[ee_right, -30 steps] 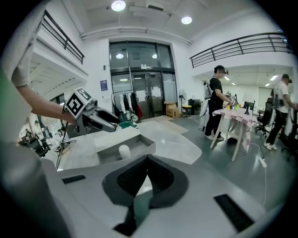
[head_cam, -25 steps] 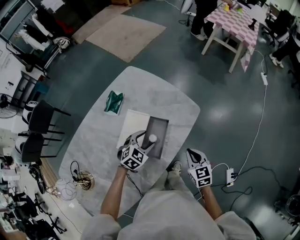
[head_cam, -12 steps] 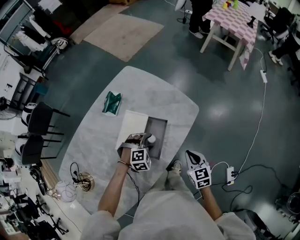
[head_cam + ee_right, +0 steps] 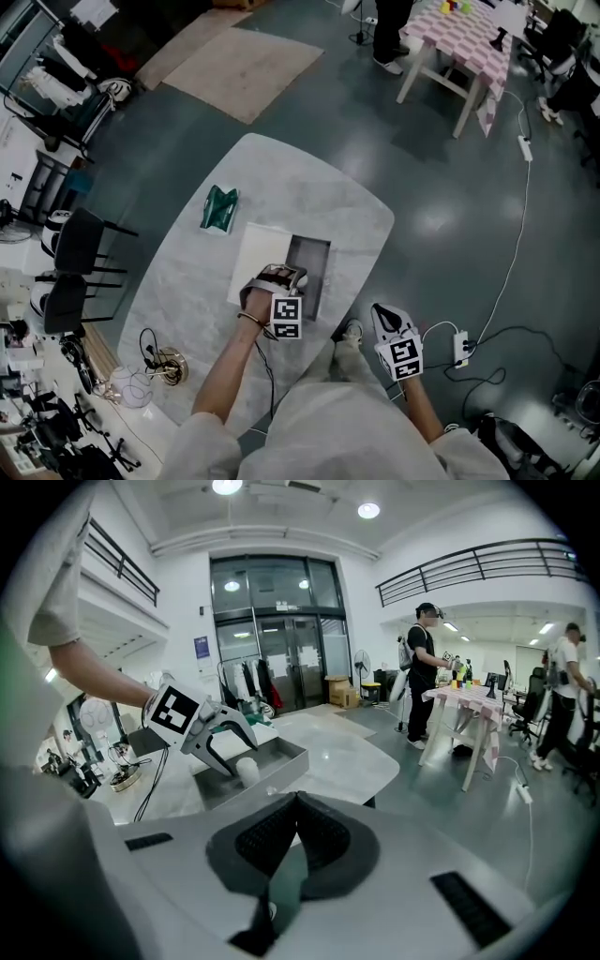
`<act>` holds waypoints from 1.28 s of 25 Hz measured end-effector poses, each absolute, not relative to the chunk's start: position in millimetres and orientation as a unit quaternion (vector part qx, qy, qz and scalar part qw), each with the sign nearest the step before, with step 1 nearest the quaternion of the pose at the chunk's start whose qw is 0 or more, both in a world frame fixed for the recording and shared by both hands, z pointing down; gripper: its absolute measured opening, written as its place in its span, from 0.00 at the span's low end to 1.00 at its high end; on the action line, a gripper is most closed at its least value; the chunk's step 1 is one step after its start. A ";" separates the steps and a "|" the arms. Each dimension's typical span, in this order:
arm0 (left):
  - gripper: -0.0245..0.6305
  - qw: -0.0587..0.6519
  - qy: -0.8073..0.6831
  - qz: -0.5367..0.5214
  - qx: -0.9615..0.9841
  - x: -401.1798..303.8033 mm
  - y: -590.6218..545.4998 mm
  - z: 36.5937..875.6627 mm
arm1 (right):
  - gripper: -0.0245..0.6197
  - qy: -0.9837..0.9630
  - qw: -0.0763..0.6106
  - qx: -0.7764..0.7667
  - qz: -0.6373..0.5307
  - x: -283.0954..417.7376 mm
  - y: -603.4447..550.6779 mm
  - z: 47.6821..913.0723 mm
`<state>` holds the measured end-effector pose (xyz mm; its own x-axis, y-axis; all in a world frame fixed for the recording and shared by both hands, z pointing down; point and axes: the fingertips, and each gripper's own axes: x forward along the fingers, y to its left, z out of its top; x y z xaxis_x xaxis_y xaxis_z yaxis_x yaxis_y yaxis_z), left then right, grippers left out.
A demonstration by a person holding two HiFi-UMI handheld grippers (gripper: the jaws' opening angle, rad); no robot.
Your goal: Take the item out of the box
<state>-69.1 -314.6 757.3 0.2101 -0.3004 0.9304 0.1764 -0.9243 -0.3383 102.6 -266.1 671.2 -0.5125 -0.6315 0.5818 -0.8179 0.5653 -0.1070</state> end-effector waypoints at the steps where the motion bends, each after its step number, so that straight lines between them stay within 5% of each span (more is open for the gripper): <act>1: 0.42 0.187 0.040 -0.627 -0.755 -68.6 -314.8 760.6 | 0.04 -0.848 0.248 0.428 0.189 104.2 -265.9 672.2; 21: 0.41 0.152 -0.018 -0.658 -0.738 -68.1 -317.6 804.0 | 0.04 -0.838 0.253 0.441 0.197 121.2 -268.0 677.5; 32: 0.32 0.146 -0.021 -0.659 -0.738 -67.2 -318.1 807.3 | 0.04 -0.841 0.256 0.433 0.201 118.9 -267.1 679.0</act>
<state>-67.2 -318.1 807.3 0.1316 -0.1621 0.9780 0.2230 -0.9564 -0.1885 118.9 -267.1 679.0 -0.4948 -0.6247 0.6041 -0.8303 0.5450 -0.1165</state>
